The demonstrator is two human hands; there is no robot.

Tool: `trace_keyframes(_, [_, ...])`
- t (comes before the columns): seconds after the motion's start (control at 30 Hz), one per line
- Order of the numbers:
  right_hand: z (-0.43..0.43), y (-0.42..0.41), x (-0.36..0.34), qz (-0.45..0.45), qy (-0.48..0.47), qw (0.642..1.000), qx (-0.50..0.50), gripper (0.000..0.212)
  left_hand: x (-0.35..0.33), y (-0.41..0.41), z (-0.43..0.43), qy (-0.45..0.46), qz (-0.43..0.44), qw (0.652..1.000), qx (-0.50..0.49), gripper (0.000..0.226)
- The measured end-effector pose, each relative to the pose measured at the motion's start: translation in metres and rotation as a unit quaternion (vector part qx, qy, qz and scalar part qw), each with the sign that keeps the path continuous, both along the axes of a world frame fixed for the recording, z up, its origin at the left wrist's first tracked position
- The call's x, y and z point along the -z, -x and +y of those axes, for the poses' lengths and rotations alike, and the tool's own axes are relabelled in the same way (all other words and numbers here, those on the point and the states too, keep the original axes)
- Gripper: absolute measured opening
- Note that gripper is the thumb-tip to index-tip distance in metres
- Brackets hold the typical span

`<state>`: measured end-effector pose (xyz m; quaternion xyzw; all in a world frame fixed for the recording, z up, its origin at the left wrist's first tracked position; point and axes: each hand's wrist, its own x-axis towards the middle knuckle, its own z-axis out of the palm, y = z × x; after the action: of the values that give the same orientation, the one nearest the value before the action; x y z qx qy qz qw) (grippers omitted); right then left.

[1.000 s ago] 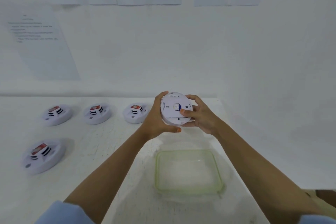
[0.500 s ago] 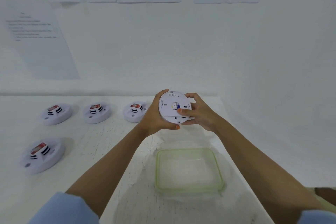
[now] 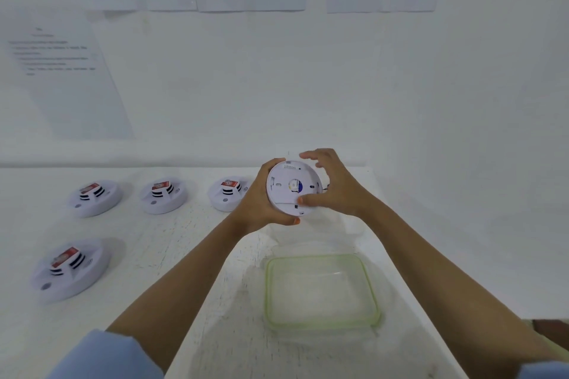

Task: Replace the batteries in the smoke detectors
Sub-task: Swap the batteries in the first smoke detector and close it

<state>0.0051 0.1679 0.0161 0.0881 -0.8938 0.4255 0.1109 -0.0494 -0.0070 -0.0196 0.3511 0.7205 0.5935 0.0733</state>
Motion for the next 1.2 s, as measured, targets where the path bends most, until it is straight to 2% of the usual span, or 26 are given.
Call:
trace_keyframes(0.1, [-0.005,0.003,-0.008,0.015,-0.129,0.991,-0.034,0.076,0.000,0.002,-0.002,-0.011,-0.008,1.000,0.006,0.091])
trace_keyframes(0.27, [-0.008,0.010,-0.016,0.015,-0.184,0.981,-0.054,0.068,0.001,0.006,-0.009,-0.002,-0.013,1.000,0.004,0.097])
trace_keyframes(0.57, [-0.014,0.020,-0.025,0.040,-0.303,0.950,-0.064,0.069,-0.001,0.010,-0.009,0.000,-0.017,1.000,-0.003,0.098])
trace_keyframes(0.83, [-0.016,0.025,-0.026,0.040,-0.374,0.925,-0.059,0.071,-0.001,0.015,-0.009,0.020,-0.034,0.999,0.012,0.097])
trace_keyframes(1.2, [-0.014,0.030,-0.028,0.036,-0.402,0.911,-0.078,0.072,-0.002,0.020,-0.006,0.032,-0.028,0.999,0.016,0.095])
